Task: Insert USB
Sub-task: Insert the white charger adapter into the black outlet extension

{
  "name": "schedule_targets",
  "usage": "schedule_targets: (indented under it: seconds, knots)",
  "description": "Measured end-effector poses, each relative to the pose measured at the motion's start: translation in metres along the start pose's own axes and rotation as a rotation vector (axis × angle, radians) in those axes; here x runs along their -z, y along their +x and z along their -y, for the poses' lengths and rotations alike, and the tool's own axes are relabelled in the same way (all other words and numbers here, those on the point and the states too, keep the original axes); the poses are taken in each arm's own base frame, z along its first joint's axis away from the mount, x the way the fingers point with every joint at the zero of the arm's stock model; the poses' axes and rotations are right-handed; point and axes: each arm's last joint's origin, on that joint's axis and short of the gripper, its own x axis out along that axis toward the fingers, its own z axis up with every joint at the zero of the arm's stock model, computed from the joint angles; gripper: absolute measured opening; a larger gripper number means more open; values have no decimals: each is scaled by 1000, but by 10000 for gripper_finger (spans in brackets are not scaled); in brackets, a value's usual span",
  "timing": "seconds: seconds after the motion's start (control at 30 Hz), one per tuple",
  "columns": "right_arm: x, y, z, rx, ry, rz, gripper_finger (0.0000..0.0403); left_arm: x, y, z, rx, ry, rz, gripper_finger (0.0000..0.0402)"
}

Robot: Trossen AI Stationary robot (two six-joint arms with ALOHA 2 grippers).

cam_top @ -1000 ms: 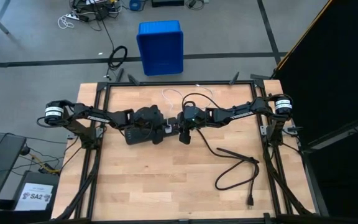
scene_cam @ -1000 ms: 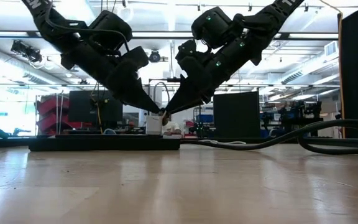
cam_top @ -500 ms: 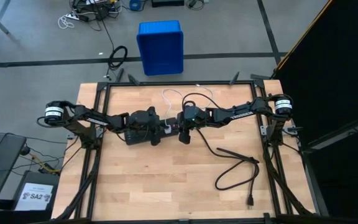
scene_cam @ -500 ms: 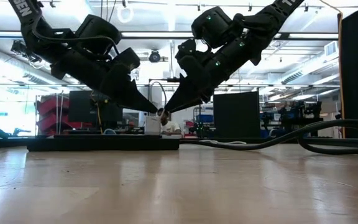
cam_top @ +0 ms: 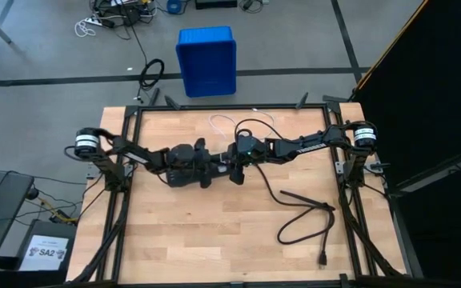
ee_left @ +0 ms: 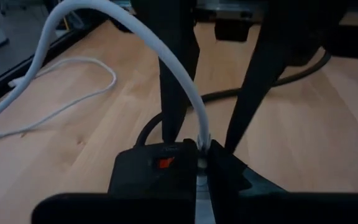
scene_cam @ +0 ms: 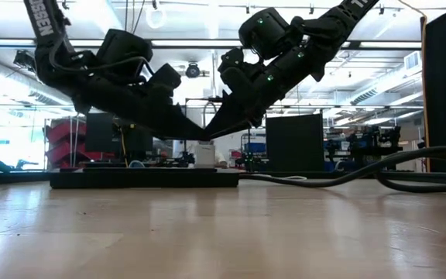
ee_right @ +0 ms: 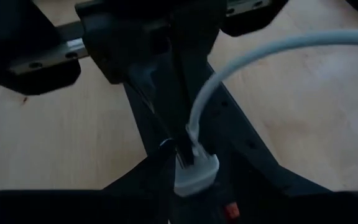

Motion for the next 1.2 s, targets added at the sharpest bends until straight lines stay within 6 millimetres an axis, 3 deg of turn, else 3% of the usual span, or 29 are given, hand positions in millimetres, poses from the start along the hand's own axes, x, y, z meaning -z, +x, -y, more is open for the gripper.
schedule_targets:
  seconds: [0.2,0.57,0.9,1.2]
  knots:
    - [1,0,1,-1,-10,-9,115,2,4,0,9,-24,34,13]
    - [6,-5,5,-1,5,-92,128,6,4,1,42,-27,-2,115]
    - [-14,-33,7,49,9,-39,143,0,-2,2,67,-22,-11,123]
    - [-16,-42,3,40,9,-52,140,-10,-24,1,57,-5,-115,123]
